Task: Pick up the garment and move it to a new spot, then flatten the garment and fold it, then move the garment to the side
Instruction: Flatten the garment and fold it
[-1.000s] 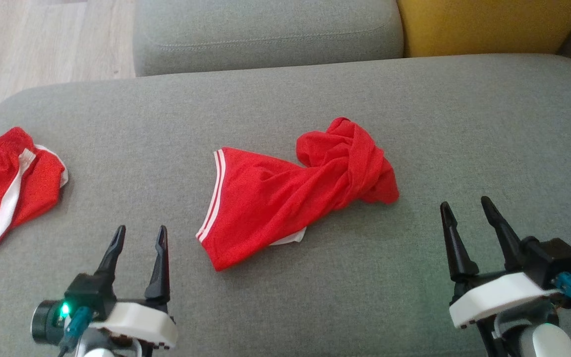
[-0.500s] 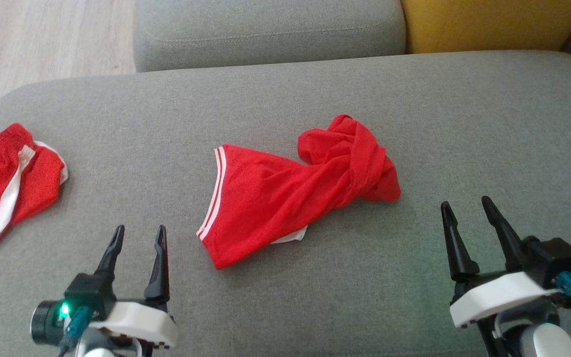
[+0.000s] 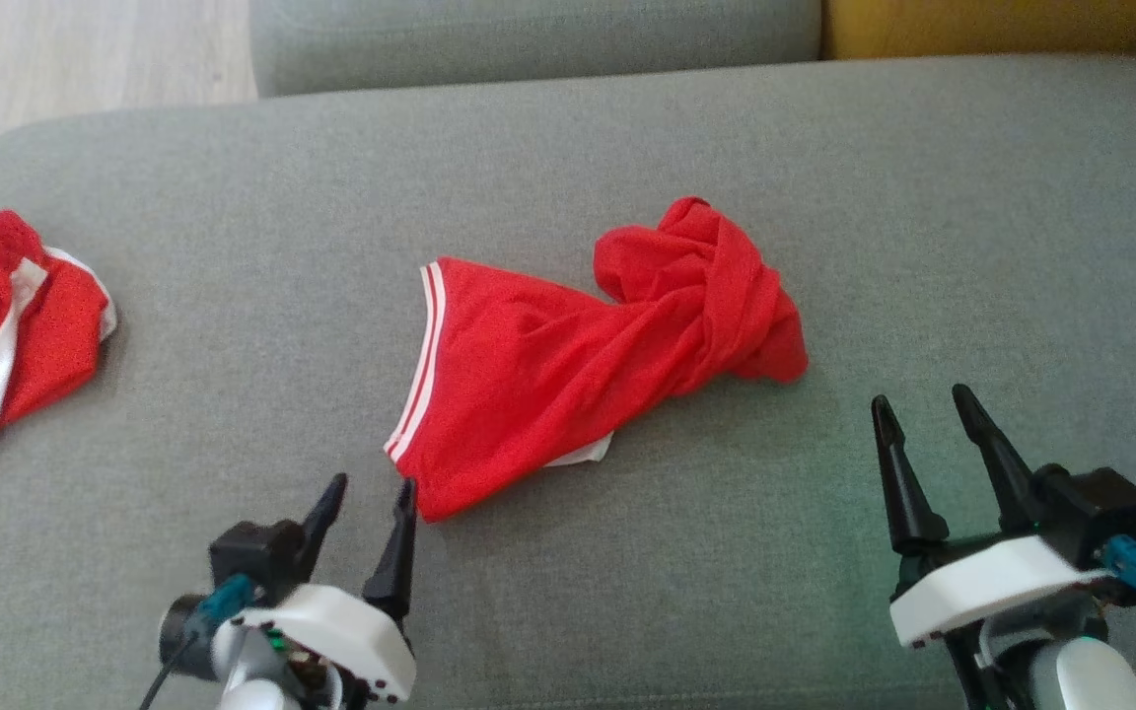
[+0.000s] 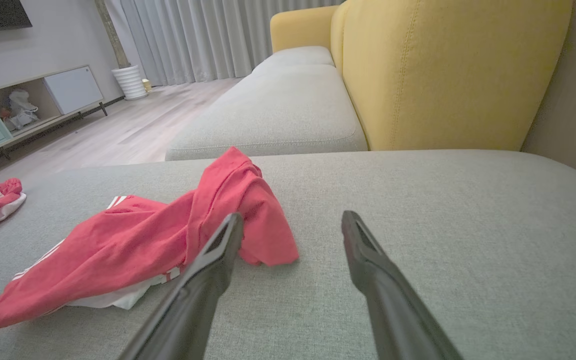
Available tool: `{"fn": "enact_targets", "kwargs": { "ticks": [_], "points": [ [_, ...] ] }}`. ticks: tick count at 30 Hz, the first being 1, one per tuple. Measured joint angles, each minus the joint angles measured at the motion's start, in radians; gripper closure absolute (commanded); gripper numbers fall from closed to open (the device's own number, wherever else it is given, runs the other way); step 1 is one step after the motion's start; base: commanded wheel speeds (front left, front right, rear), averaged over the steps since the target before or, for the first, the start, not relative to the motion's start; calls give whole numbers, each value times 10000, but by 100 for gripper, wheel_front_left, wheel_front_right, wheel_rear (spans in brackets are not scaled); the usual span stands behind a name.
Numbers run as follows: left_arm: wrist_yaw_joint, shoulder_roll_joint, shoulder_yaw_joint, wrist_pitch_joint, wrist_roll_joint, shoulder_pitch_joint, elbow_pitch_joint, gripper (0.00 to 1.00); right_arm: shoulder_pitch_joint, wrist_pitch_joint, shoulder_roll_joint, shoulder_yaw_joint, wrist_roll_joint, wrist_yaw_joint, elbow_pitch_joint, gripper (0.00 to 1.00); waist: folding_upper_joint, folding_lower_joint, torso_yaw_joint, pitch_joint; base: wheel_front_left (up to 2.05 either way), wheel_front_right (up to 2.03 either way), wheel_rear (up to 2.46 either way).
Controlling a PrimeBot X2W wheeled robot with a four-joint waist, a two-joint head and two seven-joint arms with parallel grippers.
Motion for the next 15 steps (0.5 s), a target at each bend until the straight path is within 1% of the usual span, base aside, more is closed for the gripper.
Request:
{"fn": "enact_targets", "kwargs": {
  "ticks": [4, 7, 8, 9, 10, 11, 14, 15],
  "points": [
    [-326, -117, -228, 401, -257, -412, 871, 0, -144, -33, 0, 46, 67, 0, 19, 0, 0, 0, -75, 336, 0, 0, 0],
    [-487, -171, -228, 481, -399, -684, 1338, 0, -357, -61, 0, 44, 67, 0, 23, 0, 0, 0, -153, 559, 0, 0, 0],
    [-646, -211, -232, 485, -550, -866, 1555, 0, -451, -86, 0, 35, 67, 0, 31, 0, 0, 1, -199, 686, 0, 0, 0],
    [-742, -236, -245, 487, -589, -971, 1678, 7, -468, -88, 0, 35, 67, 0, 38, 0, 0, 1, -220, 740, 0, 0, 0],
    [-842, -267, -244, 487, -669, -1045, 1730, 93, -471, -88, 0, 35, 67, 0, 54, 0, 0, 1, -235, 784, 0, 0, 0],
    [-909, -299, -255, 487, -736, -1119, 1772, 100, -471, -90, 0, 31, 67, 0, 67, 0, 0, 1, -244, 823, 0, 0, 0],
    [-1108, -357, -280, 483, -894, -1271, 1845, 100, -491, -104, 0, 21, 71, 0, 107, 0, 0, 1, -242, 898, 0, 0, 0],
    [-1112, -351, -290, 426, -865, -1298, 1837, 100, -511, -113, 0, 13, 90, 0, 134, 0, 0, 1, -231, 908, 0, 0, 0]
  ]
}}
